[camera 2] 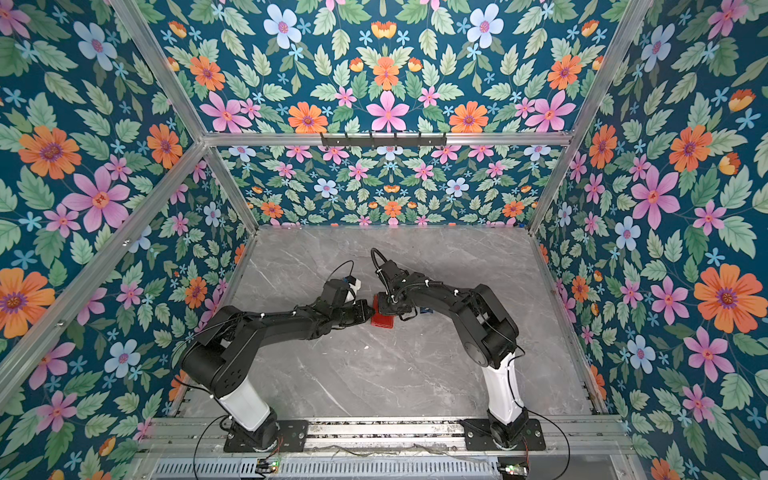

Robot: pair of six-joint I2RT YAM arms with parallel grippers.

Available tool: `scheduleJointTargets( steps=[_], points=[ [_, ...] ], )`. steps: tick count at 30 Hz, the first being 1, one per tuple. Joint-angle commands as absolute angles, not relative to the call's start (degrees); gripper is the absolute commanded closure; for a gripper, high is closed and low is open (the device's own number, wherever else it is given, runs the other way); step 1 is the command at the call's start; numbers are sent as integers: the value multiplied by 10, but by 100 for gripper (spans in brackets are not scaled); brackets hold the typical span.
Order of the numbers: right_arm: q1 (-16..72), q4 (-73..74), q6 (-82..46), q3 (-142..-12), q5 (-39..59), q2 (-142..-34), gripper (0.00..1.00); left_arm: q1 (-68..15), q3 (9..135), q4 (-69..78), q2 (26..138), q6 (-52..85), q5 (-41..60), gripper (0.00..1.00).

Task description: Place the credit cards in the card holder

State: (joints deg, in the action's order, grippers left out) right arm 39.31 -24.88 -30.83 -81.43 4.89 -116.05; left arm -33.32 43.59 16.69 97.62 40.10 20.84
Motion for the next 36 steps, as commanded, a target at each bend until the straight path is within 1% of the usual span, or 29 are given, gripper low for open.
scheduleJointTargets(
  steps=[1, 6, 12, 16, 18, 20, 21, 22, 24, 30, 36],
  points=[
    [395, -296, -303, -819, 11, -1165, 82, -334, 435, 171, 972, 402, 201, 100],
    [394, -301, -305, -817, 2, -1152, 92, -334, 431, 164, 968, 401, 185, 100],
    [394, -281, -316, -795, 0, -1121, 95, -333, 418, 154, 963, 400, 160, 100],
    [388, -252, -326, -771, 30, -1096, 95, -334, 412, 156, 965, 399, 162, 100],
    [383, -230, -333, -755, 48, -1079, 96, -334, 408, 157, 960, 395, 163, 93],
    [377, -205, -340, -736, 72, -1060, 96, -334, 402, 161, 947, 390, 160, 82],
    [373, -194, -343, -727, 83, -1051, 96, -334, 399, 165, 939, 386, 160, 73],
    [370, -184, -346, -719, 94, -1042, 96, -334, 395, 171, 929, 382, 162, 67],
    [366, -164, -350, -705, 113, -1026, 96, -335, 387, 183, 913, 375, 163, 58],
    [352, -108, -370, -671, 170, -993, 96, -337, 364, 245, 888, 365, 202, 45],
    [348, -91, -377, -655, 189, -964, 97, -338, 352, 280, 888, 370, 222, 40]
  ],
)
